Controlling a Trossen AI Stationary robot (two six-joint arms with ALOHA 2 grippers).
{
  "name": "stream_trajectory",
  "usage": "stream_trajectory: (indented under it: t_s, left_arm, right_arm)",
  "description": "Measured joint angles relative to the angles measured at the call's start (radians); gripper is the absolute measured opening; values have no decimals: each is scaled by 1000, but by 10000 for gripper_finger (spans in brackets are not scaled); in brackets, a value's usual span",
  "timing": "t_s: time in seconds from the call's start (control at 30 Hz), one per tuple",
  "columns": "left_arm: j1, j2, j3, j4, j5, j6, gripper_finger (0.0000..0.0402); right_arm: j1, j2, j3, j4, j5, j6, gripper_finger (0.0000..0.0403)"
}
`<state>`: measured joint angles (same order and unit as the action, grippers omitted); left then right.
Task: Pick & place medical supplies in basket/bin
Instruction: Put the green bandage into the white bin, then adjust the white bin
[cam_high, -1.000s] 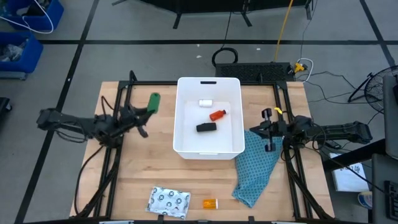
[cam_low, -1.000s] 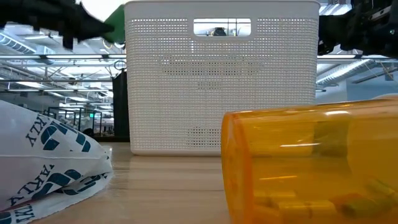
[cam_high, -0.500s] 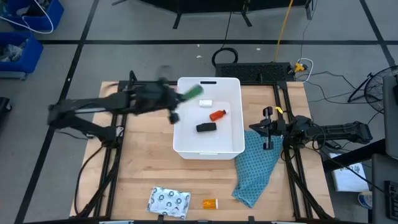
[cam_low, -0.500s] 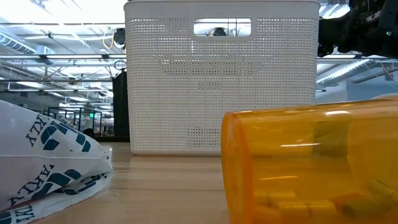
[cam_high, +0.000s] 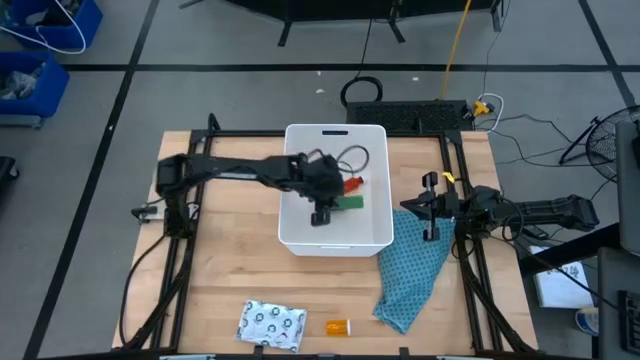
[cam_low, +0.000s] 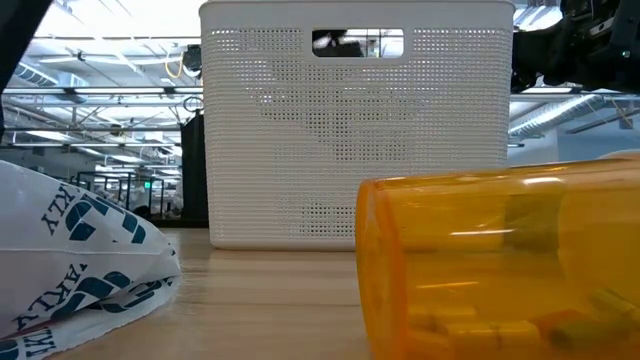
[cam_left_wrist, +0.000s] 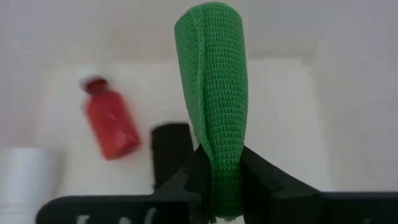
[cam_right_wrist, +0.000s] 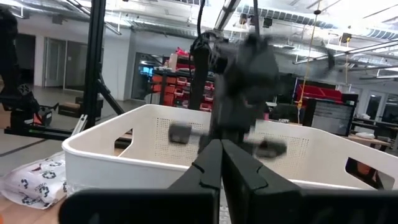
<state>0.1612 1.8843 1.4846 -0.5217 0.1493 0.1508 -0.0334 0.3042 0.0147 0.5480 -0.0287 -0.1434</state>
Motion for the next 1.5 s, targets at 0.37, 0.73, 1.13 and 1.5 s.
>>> stream_trajectory:
  t_s: [0.37,0.73,1.13,1.5]
  left_arm:
    - [1,105,0,-8,97,-8,51]
    - [0,81,-3,-18,118,-59,189]
    - [-1,-34,-3,-49,104,-86,367]
    - [-272,-273,-2,-112,-222,-142,351]
  right_arm:
    - [0,0,0,0,-1,16,0]
    - [0,0,0,-6,-2,30,0]
    - [0,0,0,-10,-2,28,0]
    - [0,2,0,2,0,-3,0]
